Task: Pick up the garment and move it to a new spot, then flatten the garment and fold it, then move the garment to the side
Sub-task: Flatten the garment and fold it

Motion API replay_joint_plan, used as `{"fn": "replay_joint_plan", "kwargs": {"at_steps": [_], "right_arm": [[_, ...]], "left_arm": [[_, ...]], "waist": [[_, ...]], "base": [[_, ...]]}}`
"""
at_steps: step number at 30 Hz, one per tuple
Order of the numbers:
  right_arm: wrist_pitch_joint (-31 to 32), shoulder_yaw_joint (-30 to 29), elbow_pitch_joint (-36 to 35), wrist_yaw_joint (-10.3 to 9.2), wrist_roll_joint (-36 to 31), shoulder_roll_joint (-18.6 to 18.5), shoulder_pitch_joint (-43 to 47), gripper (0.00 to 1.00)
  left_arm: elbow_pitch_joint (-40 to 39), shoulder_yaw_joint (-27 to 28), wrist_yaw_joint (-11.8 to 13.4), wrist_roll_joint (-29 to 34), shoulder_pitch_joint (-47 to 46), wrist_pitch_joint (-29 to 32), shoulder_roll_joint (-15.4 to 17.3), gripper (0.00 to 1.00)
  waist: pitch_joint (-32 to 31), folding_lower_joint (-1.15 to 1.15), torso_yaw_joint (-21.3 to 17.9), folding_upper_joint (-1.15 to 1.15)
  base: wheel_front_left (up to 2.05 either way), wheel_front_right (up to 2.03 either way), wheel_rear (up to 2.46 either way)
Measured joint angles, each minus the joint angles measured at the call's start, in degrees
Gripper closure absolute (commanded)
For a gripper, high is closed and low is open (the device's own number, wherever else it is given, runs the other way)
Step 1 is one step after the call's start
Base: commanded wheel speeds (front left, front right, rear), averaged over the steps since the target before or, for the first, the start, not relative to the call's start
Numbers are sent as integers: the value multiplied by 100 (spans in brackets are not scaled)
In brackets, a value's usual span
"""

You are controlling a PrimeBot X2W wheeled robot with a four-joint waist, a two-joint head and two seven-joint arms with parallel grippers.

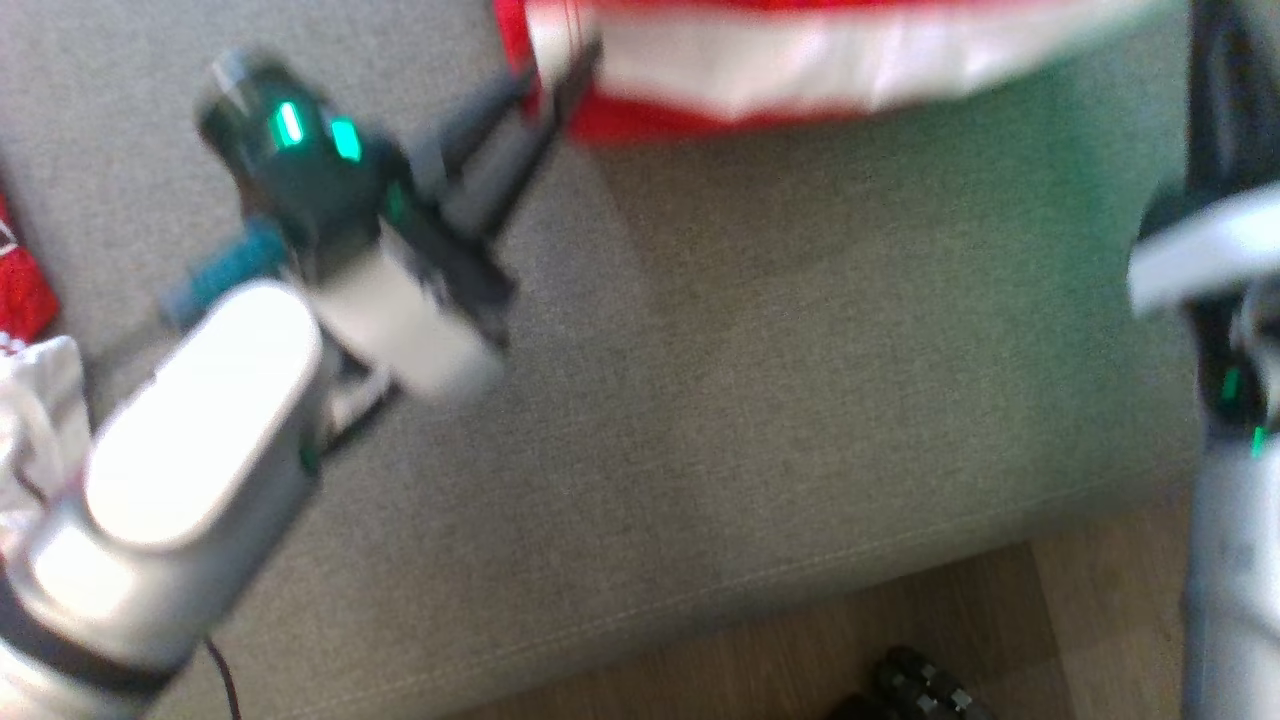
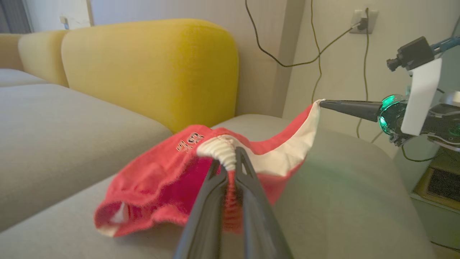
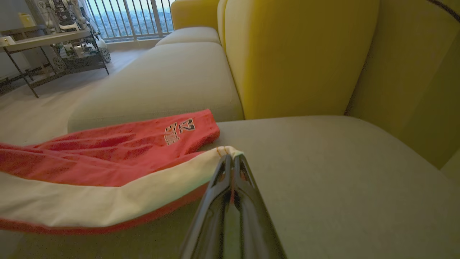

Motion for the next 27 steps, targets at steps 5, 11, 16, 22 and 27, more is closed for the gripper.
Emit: {"fn": "replay_joint_plan", "kwargs": {"at_steps": [5, 11, 16, 22, 27], "right_arm": [[644, -300, -1173, 0, 339, 258, 1956, 100], [765, -697, -1468, 0, 959, 327, 2938, 100], [737, -1035, -1455, 1, 1268, 350, 3617, 100], [768, -1072, -1470, 0, 1407, 363, 3669, 100], [1115, -1120, -1223, 0, 1276, 361, 2967, 100]], "left_arm": [[-608, -124, 0, 148, 1302, 0, 316, 100], [-730, -55, 0, 208, 2235, 0, 389, 100], [-916, -37, -8, 186, 2952, 1, 348, 100], [-1016, -266, -7, -203, 3127, 1, 180, 100], [-855, -478, -2, -866, 2824, 1, -240, 100]], "waist": [[-379, 0, -1, 0], [-721, 0, -16, 0], [-1001, 0, 33, 0], [-1181, 0, 162, 0], [-1183, 0, 317, 0]], "base": [[0, 0, 0], [0, 0, 0], [0, 0, 0], [0, 0, 0], [0, 0, 0]]}}
